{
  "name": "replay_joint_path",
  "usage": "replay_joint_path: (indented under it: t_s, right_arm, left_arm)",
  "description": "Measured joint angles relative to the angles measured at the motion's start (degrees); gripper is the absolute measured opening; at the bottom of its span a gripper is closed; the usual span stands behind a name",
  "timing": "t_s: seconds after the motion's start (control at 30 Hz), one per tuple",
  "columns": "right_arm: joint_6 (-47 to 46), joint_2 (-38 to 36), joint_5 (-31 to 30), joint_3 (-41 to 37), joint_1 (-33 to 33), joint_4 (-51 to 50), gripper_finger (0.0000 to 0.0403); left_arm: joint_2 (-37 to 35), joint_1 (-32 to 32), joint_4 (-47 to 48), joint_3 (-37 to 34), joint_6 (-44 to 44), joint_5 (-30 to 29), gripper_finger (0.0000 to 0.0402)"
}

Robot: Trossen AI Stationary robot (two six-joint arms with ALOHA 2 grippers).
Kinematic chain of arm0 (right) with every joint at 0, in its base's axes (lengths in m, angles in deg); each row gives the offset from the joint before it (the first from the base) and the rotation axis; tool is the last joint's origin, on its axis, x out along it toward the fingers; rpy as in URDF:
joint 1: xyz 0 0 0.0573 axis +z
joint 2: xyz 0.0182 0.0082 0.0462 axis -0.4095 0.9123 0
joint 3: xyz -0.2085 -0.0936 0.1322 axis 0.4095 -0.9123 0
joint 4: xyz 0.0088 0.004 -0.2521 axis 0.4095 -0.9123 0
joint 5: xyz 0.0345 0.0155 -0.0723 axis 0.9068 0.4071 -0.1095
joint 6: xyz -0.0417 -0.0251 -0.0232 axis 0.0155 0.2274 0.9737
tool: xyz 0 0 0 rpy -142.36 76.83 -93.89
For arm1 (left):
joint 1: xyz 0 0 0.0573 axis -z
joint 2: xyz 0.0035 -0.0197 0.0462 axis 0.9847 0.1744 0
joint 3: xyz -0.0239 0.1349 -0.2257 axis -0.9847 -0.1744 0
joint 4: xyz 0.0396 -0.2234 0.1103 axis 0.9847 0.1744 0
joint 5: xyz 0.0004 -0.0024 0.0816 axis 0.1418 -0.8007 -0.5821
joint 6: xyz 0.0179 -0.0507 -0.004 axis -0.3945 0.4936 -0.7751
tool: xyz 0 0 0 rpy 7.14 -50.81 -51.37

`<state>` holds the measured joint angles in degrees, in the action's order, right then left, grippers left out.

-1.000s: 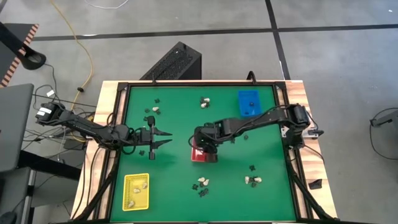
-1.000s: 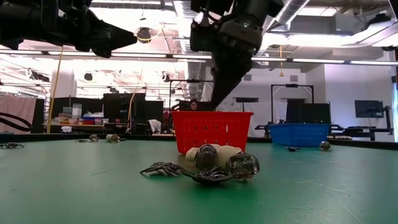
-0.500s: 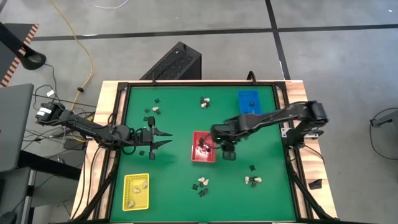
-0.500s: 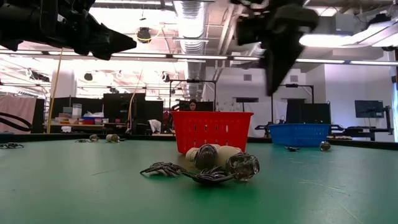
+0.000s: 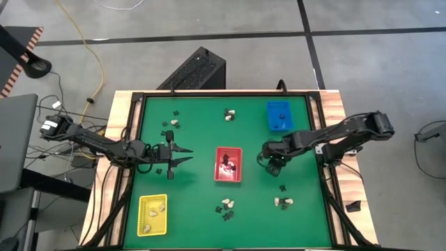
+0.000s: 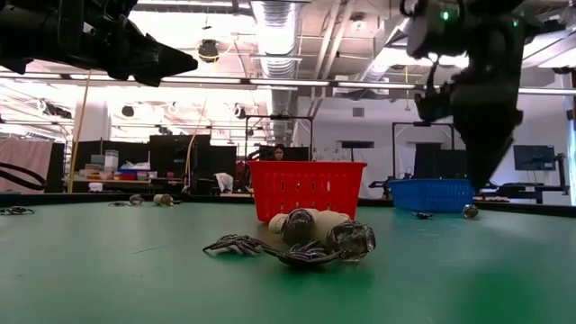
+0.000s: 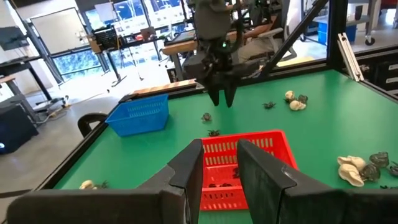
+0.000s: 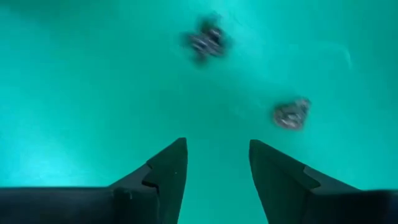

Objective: Sort Halloween decoration
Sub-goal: Put the white skull toy into the yellow bin

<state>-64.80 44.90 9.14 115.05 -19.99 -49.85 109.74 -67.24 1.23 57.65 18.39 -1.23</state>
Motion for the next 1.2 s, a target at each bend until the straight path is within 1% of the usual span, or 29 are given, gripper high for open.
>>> replay_joint_path:
  t_s: [0.1, 0.17, 0.3, 0.43, 0.6, 0.7, 0.8, 0.87, 1.0, 1.1, 1.2]
  right_arm:
    - [-0.21, 1.13, 0.82, -0.53, -1.29, -0.41, 0.0219]
    - [0.38, 1.24, 2.61, -0.49, -1.74, -0.52, 0.0226]
    - [-2.12, 0.52, 10.77, -0.43, 0.27, -0.19, 0.0230]
    - [-8.75, -0.67, 14.85, -0.43, 6.22, -0.20, 0.0230]
    - [-19.64, -1.53, 17.77, -0.43, 16.91, 1.09, 0.0230]
    - [-25.78, -1.53, 17.66, -0.43, 23.14, 3.14, 0.0230]
    - [-28.72, -1.53, 15.72, -0.43, 28.38, 4.78, 0.0230]
    - [-28.40, -1.53, 13.89, -0.43, 31.14, 4.64, 0.0230]
    - [-24.35, -1.53, 8.80, -0.43, 35.50, 4.56, 0.0230]
    - [-23.30, -1.53, 5.01, -0.43, 37.68, 4.54, 0.0230]
    - [-23.12, -1.50, 2.86, -0.43, 38.87, 4.52, 0.0230]
  left_arm:
    - [0.00, 0.00, -0.04, 0.00, 0.82, 0.02, 0.0089]
    - [0.00, 0.00, -0.04, 0.00, 1.39, 0.02, 0.0089]
    - [0.00, 0.00, -0.04, 0.00, 2.08, 0.02, 0.0089]
    - [0.00, 0.00, -0.02, 0.00, 2.21, 0.02, 0.0089]
    - [0.00, 0.00, -0.02, 0.00, 1.64, 0.02, 0.0089]
    - [0.00, -0.01, 0.00, 0.00, 1.21, 0.02, 0.0089]
    - [0.00, 0.00, 0.00, 0.00, 1.18, 0.02, 0.0089]
    - [0.00, 0.00, 0.00, 0.00, 0.95, 0.02, 0.0089]
    - [0.00, 0.00, 0.00, 0.00, 0.95, 0.02, 0.0089]
    - [0.00, 0.00, 0.00, 0.00, 1.24, 0.02, 0.0089]
    - [0.00, -0.01, 0.00, 0.00, 1.25, 0.03, 0.0089]
